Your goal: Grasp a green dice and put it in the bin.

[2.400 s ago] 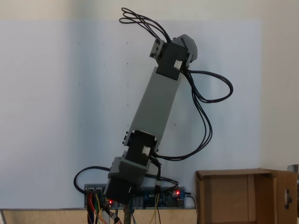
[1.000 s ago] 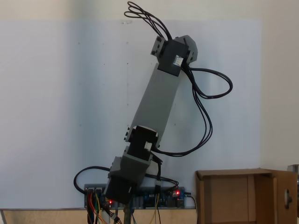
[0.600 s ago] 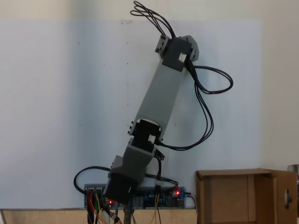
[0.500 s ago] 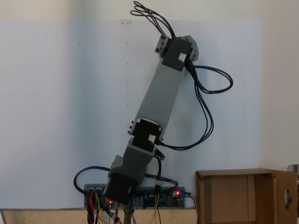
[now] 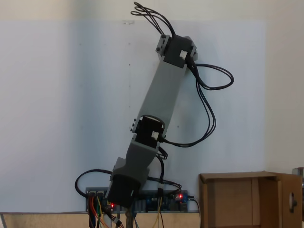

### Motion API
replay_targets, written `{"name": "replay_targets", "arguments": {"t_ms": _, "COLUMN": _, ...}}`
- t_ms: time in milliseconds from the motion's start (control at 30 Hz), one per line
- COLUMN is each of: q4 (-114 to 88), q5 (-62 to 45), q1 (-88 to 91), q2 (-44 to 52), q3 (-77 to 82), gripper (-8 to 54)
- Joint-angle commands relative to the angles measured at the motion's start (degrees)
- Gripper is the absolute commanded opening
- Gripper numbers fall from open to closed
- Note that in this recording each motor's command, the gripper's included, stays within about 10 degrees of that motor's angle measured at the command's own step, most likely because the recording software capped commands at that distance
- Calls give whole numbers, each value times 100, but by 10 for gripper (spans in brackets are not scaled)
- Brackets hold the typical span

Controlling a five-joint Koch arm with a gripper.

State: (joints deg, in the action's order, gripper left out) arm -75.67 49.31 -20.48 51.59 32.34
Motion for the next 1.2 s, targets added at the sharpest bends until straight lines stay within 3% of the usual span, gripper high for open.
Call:
{"name": "replay_targets", "arguments": {"t_ms": 0, "q4": 105, "q5": 422, "q1": 9, "q2": 70, "q3": -255, "gripper": 337}}
{"name": "replay_targets", "arguments": {"t_ms": 67, "q4": 97, "q5": 422, "q1": 9, "q2": 70, "q3": -255, "gripper": 291}}
{"name": "replay_targets", "arguments": {"t_ms": 133, "q4": 88, "q5": 422, "q1": 18, "q2": 70, "q3": -255, "gripper": 284}}
{"name": "replay_targets", "arguments": {"t_ms": 233, "q4": 53, "q5": 431, "q1": 35, "q2": 70, "q3": -255, "gripper": 211}}
{"name": "replay_targets", "arguments": {"t_ms": 333, "q4": 53, "q5": 422, "q1": 35, "q2": 70, "q3": -255, "gripper": 200}}
{"name": "replay_targets", "arguments": {"t_ms": 400, "q4": 62, "q5": 431, "q1": 35, "q2": 70, "q3": -255, "gripper": 127}}
{"name": "replay_targets", "arguments": {"t_ms": 700, "q4": 26, "q5": 422, "q1": -9, "q2": 88, "q3": -255, "gripper": 121}}
{"name": "replay_targets", "arguments": {"t_ms": 1167, "q4": 35, "q5": 413, "q1": -492, "q2": 1582, "q3": -352, "gripper": 121}}
